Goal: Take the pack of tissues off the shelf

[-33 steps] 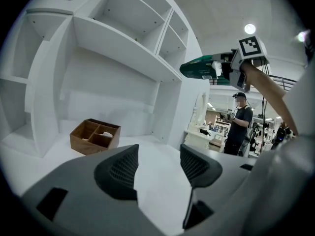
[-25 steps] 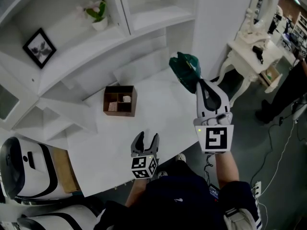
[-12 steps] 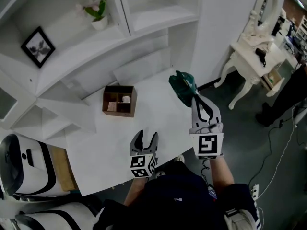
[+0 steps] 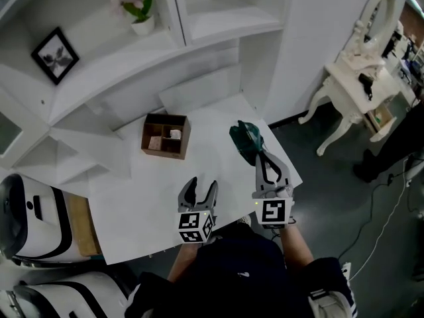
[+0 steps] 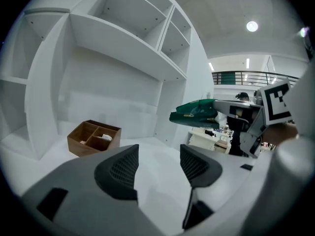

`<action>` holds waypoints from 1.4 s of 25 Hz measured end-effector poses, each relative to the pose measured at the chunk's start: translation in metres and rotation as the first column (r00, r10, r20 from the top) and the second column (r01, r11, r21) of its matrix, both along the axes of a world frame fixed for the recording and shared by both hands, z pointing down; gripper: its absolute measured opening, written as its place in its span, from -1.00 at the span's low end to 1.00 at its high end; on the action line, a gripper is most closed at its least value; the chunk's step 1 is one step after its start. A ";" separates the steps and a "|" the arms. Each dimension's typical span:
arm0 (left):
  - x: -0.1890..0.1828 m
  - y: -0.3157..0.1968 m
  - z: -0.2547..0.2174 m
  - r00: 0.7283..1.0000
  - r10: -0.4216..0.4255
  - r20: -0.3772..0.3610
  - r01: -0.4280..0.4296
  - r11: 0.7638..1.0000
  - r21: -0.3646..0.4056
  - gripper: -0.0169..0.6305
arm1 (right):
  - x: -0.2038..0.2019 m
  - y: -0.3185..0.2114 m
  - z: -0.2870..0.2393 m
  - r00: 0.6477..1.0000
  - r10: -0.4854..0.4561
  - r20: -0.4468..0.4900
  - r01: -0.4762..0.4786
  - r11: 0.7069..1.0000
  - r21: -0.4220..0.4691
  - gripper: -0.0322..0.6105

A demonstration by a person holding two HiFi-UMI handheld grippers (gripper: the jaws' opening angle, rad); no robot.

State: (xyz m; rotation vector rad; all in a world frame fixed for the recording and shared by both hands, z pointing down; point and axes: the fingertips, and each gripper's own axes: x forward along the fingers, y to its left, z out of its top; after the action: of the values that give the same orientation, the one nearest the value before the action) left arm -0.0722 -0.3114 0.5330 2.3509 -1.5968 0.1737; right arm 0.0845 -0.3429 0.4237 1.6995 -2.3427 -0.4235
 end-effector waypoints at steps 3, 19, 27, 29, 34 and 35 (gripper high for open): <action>-0.001 0.002 0.005 1.000 -0.004 0.009 0.004 1.000 -0.008 -0.13 | -0.002 0.002 0.018 1.000 -0.003 0.007 0.003 1.000 -0.031 -0.85; 0.001 0.004 0.015 0.999 -0.025 0.030 0.025 0.999 -0.019 -0.14 | -0.006 0.015 0.084 1.000 -0.015 -0.011 0.013 0.980 -0.196 -0.86; -0.003 0.004 0.015 0.998 -0.044 0.052 0.044 0.999 -0.001 -0.69 | -0.008 0.016 0.074 1.000 -0.023 0.014 0.025 0.984 -0.178 -0.85; -0.005 0.004 0.015 0.997 -0.049 0.056 0.049 0.999 0.005 -0.81 | -0.009 0.016 0.074 0.999 -0.025 0.020 0.028 0.983 -0.180 -0.85; -0.007 0.003 0.016 0.997 -0.032 0.065 0.032 0.999 -0.011 -0.93 | -0.007 0.016 0.078 1.000 -0.019 -0.003 0.018 0.983 -0.185 -0.85; -0.008 0.003 0.017 0.997 -0.031 0.065 0.032 0.999 -0.014 -0.93 | -0.007 0.017 0.080 1.000 -0.016 -0.003 0.016 0.981 -0.193 -0.86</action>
State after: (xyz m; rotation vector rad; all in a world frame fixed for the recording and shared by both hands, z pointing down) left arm -0.0803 -0.3084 0.5498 2.3300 -1.6548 0.2570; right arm 0.0774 -0.3257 0.5038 1.5898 -2.3113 -0.1941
